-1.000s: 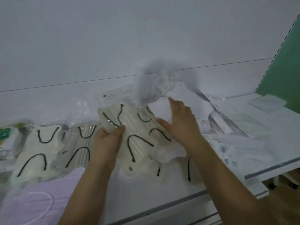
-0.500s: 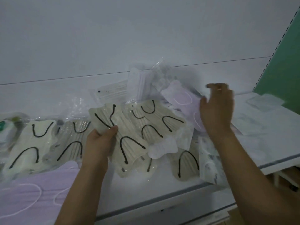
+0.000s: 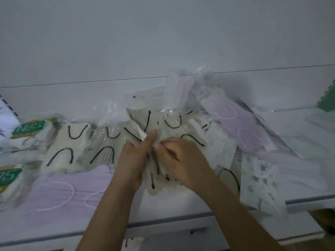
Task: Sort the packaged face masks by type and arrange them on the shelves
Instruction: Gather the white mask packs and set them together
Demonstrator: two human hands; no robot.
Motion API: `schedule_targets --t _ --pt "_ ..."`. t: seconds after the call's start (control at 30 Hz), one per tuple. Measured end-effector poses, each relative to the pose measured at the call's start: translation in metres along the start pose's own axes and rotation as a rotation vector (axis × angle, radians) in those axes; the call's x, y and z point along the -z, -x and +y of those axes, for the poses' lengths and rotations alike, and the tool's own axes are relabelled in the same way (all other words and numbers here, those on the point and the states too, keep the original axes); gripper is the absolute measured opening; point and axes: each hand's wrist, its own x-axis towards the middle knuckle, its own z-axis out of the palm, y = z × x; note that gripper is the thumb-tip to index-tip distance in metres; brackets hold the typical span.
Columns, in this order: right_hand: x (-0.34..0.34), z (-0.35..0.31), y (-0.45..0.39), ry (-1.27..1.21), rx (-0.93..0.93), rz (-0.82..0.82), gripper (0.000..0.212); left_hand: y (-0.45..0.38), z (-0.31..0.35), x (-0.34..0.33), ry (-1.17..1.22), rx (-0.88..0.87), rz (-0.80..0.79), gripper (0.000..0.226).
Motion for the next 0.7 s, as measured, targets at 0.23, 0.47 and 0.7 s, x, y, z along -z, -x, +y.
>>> schedule_targets --t 0.23,0.47,0.7 --pt "-0.015 0.073 -0.006 0.44 -0.198 0.136 0.015 -0.001 0.012 0.045 0.043 -0.009 0.332 0.013" --pt "-0.011 0.036 0.003 -0.026 -0.182 0.549 0.023 0.014 0.01 0.035 0.186 0.11 0.266 0.017" --pt "-0.033 0.002 0.019 -0.063 0.162 -0.042 0.038 0.012 0.008 0.041 0.028 0.029 0.248 0.014"
